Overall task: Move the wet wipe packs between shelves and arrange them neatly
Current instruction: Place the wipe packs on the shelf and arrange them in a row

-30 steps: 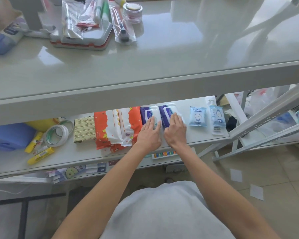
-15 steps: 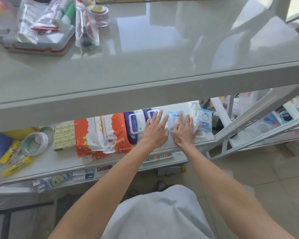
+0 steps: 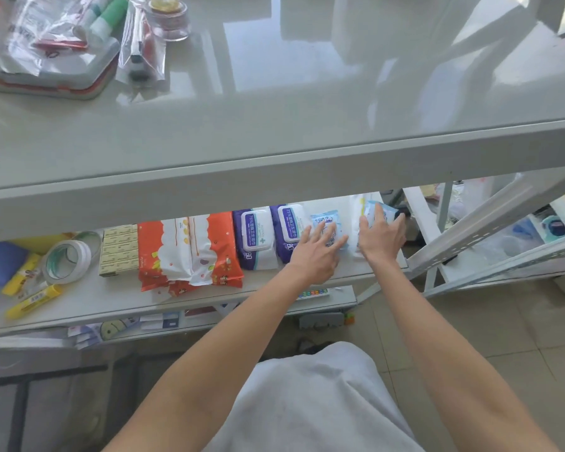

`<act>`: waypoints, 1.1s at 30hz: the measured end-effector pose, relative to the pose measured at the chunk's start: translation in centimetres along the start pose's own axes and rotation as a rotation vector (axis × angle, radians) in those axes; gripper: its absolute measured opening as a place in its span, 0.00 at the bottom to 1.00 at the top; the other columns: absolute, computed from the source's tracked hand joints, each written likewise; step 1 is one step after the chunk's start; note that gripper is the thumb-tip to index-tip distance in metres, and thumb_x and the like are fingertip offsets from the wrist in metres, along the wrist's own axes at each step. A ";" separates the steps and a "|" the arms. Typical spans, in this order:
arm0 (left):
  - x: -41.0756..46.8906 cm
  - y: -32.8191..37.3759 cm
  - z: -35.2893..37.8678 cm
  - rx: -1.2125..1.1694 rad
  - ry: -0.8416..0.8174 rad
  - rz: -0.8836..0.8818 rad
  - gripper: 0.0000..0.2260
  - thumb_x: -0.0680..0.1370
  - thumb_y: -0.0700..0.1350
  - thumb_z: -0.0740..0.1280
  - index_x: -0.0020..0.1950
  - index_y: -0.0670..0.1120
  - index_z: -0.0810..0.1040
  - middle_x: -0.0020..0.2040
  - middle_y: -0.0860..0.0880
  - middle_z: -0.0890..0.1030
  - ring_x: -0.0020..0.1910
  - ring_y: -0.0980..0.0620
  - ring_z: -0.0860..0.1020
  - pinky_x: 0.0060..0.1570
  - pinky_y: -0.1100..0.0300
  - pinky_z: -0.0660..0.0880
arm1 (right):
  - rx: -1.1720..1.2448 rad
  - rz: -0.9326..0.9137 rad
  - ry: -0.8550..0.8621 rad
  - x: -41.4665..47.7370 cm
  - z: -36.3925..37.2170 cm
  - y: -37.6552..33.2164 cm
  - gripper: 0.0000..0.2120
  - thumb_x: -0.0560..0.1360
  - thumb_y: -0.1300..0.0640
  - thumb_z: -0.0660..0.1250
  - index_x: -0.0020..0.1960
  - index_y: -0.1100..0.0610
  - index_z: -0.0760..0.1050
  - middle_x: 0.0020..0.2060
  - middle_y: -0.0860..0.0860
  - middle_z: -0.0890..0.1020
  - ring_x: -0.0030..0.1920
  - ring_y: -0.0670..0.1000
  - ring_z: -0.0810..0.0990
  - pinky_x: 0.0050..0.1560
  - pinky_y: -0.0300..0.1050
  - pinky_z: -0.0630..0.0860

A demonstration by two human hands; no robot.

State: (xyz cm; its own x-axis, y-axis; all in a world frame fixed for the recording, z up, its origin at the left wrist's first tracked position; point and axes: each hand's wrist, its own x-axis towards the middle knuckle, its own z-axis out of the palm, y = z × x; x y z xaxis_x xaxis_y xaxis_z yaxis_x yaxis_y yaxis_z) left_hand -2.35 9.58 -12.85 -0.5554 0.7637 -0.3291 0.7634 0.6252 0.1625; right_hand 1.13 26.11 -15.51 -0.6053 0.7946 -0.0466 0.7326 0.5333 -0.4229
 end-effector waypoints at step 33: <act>0.0 1.0 0.2 0.082 -0.096 -0.016 0.40 0.79 0.42 0.61 0.86 0.54 0.44 0.86 0.51 0.42 0.85 0.42 0.39 0.79 0.32 0.38 | 0.038 0.080 -0.252 7.0 -1.5 -3.0 0.22 0.79 0.54 0.71 0.68 0.65 0.74 0.67 0.63 0.79 0.67 0.63 0.78 0.62 0.54 0.77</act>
State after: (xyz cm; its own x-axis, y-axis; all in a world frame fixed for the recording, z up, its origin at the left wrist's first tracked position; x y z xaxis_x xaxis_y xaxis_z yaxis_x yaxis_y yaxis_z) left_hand -1.48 10.17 -12.82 -0.5367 0.7321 -0.4195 0.7811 0.6191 0.0811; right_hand -4.83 30.48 -13.25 -0.6078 0.7340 -0.3030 0.7720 0.4567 -0.4422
